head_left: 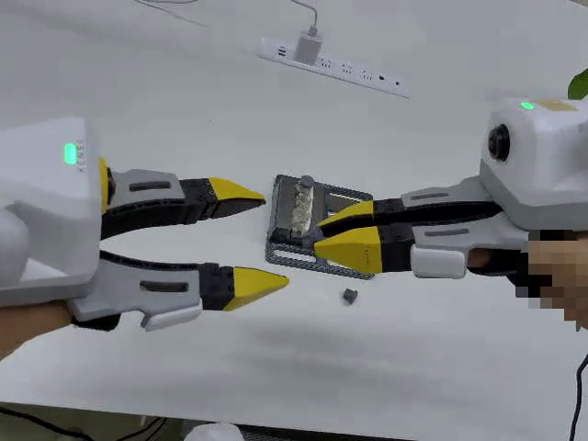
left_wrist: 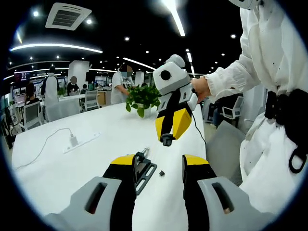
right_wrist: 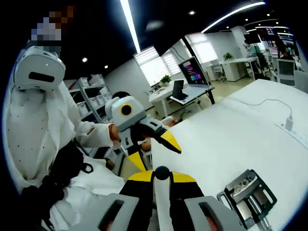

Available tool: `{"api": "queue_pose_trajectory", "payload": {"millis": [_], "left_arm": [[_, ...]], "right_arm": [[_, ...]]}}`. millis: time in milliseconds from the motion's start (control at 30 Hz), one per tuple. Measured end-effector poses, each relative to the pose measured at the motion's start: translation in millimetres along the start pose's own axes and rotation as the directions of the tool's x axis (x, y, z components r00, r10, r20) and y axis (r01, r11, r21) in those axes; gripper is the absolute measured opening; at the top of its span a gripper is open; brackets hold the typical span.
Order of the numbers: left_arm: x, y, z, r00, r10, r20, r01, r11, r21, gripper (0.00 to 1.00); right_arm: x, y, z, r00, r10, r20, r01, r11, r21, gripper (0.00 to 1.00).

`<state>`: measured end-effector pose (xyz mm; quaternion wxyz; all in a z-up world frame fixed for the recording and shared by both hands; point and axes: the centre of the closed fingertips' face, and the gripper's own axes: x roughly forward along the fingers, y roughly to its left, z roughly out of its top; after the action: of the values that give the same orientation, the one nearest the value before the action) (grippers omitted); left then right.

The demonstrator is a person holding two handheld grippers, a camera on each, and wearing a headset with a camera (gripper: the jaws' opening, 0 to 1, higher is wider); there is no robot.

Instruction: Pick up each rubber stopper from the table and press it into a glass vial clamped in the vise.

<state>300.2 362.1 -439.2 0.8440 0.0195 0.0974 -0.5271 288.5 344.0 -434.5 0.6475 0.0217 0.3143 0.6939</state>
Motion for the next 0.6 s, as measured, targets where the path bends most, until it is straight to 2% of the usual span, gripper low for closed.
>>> {"api": "queue_pose_trajectory", "payload": {"millis": [133, 200, 267, 600], "left_arm": [[-0.2, -4.0, 14.9, 0.9988, -0.022, 0.043, 0.023, 1.0, -0.005, 0.23], [-0.1, -7.8, 24.1, 0.9964, -0.043, 0.073, 0.045, 0.999, -0.029, 0.17], [-0.2, -9.6, 31.6, 0.9937, -0.052, 0.099, 0.056, 0.998, -0.03, 0.16], [1.1, -16.3, 51.4, 0.987, -0.083, 0.138, 0.089, 0.995, -0.033, 0.1]], "right_arm": [[-3.7, 5.0, 10.2, 0.999, 0.01, 0.043, -0.01, 1.0, 0.0, 0.07], [-4.6, 8.6, 13.8, 0.9986, 0.012, 0.051, -0.011, 1.0, -0.008, 0.07], [-5.2, 11.9, 16.8, 0.9981, 0.013, 0.06, -0.012, 1.0, -0.016, 0.07], [-13.4, 19.0, 34.1, 0.9897, 0.033, 0.14, -0.031, 0.999, -0.016, 0.07]]}}
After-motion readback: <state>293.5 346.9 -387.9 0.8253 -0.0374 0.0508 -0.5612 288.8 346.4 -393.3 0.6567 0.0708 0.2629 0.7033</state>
